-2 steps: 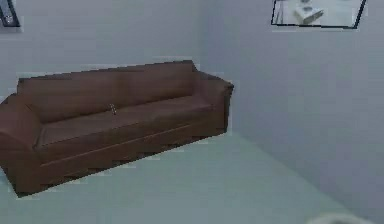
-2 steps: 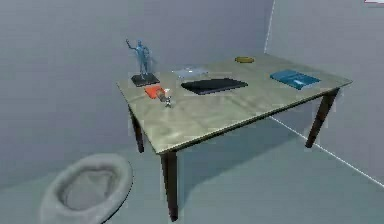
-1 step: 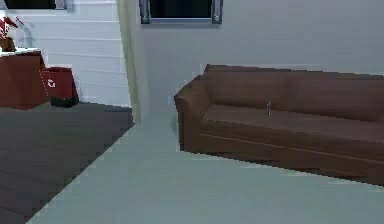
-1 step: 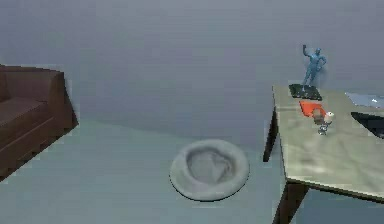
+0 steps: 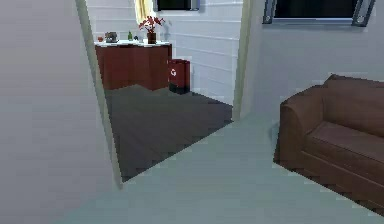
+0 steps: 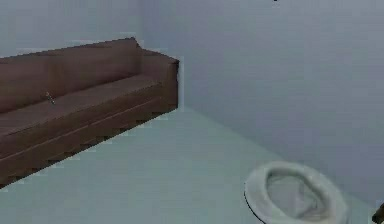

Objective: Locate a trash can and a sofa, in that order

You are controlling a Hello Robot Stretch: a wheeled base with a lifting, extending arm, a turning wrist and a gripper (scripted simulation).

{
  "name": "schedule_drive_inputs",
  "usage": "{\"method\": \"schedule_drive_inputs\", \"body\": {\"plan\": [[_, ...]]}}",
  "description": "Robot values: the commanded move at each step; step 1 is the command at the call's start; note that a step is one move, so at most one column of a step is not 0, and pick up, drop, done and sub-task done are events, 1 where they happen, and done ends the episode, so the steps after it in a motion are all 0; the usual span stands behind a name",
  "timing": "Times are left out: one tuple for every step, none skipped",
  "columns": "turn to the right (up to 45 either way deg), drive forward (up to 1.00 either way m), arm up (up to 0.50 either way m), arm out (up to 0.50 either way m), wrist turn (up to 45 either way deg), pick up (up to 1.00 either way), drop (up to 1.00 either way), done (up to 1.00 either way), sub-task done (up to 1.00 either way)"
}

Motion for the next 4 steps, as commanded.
{"method": "schedule_drive_inputs", "body": {"plan": [[0.0, 1.0, 0.0, 0.0, 0.0, 0.0, 0.0, 0.0, 0.0], [0.0, 1.0, 0.0, 0.0, 0.0, 0.0, 0.0, 0.0, 0.0], [0.0, 1.0, 0.0, 0.0, 0.0, 0.0, 0.0, 0.0, 0.0], [-24.0, 0.0, 0.0, 0.0, 0.0, 0.0, 0.0, 0.0, 0.0]]}}
